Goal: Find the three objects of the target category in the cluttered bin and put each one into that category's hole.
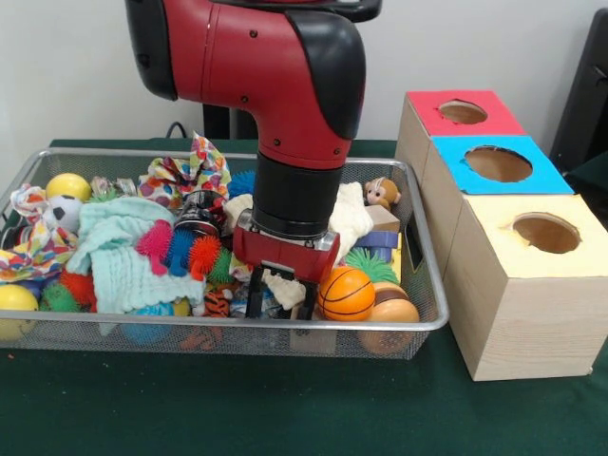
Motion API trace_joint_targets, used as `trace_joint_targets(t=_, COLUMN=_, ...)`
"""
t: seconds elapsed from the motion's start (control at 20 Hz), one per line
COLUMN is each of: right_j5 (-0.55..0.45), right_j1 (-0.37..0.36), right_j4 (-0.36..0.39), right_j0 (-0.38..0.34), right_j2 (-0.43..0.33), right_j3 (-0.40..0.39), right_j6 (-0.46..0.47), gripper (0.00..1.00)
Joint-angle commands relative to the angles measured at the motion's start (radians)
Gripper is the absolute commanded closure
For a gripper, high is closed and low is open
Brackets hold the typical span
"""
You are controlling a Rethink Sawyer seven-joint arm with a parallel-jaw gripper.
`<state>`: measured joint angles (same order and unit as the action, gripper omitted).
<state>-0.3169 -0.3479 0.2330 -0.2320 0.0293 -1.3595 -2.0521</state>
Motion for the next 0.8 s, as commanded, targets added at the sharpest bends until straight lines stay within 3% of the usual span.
trace_joint_targets(t=0.05, right_j5=-0.089, right_j1=0.117, right_j4=-0.005, right_j0=0.013, right_j2=0.029, right_j3=-0.001, right_j6=-0.1, gripper=0.0)
trace_joint_targets(t=0.8, right_j5=-0.155, right_j1=0.103, right_j4=-0.043, right_j0=0.107, right_j2=0.154, right_j3=-0.001, right_j6=-0.143, gripper=0.0)
